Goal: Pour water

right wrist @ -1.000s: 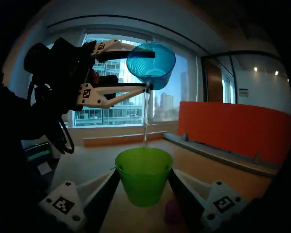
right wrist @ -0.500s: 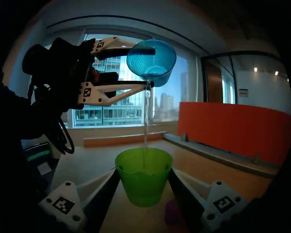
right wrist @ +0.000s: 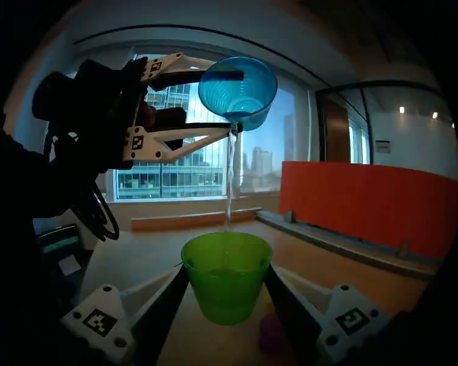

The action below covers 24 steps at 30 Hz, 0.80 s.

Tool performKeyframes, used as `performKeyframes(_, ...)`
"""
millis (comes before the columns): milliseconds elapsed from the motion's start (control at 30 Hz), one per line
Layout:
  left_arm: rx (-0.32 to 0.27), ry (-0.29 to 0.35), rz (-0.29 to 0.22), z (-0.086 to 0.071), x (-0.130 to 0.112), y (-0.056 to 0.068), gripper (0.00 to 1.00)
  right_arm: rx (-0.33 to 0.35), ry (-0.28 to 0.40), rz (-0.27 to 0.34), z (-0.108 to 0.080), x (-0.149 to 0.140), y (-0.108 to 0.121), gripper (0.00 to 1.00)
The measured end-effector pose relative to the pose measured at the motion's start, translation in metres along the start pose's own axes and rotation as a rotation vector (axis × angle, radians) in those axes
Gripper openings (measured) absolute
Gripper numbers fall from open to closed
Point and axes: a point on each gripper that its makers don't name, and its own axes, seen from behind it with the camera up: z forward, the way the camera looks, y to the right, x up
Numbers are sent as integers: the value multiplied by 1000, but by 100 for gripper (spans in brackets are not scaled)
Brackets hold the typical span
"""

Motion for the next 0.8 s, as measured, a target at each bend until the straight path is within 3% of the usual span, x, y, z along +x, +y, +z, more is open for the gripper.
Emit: performKeyframes(800, 18, 4, 137, -4, 5, -6, 80, 0, 5, -3, -1, 1, -1, 87)
